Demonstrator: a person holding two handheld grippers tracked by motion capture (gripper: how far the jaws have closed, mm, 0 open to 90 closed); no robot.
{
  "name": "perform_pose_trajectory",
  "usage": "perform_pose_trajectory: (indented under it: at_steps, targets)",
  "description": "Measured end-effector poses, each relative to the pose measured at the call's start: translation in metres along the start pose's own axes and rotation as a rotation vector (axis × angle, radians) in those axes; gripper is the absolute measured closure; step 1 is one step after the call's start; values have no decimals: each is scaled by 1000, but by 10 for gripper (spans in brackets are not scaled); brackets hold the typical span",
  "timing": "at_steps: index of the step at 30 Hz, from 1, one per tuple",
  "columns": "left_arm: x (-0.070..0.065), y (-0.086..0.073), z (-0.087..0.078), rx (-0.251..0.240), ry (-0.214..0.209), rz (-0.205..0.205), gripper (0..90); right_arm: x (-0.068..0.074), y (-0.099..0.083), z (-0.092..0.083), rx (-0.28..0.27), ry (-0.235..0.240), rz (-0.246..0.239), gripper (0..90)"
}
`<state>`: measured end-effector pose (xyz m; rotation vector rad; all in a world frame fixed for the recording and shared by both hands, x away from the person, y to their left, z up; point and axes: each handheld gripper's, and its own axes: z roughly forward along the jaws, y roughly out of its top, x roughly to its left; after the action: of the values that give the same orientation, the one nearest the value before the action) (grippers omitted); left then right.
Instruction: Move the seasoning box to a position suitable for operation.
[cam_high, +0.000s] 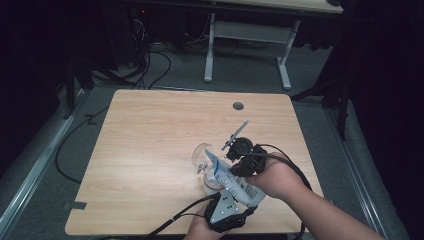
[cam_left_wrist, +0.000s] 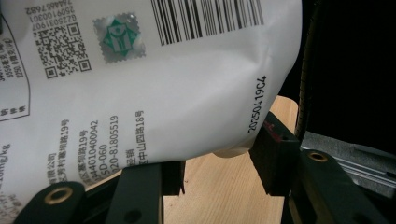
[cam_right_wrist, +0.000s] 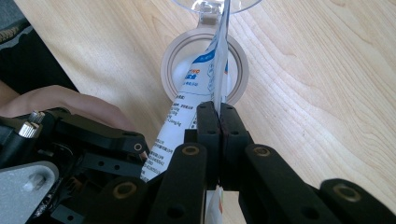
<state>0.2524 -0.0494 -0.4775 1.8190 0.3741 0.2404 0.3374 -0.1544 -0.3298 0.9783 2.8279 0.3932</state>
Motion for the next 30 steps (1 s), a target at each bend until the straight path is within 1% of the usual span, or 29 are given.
perform_pose_trajectory:
  at_steps: [23,30]
  targets:
    - [0,0,-1,-2,2,4,590,1,1,0,-2,1,4,896]
    - [0,0,-1,-5,1,3,590,1,0,0,-3,0,-2,896]
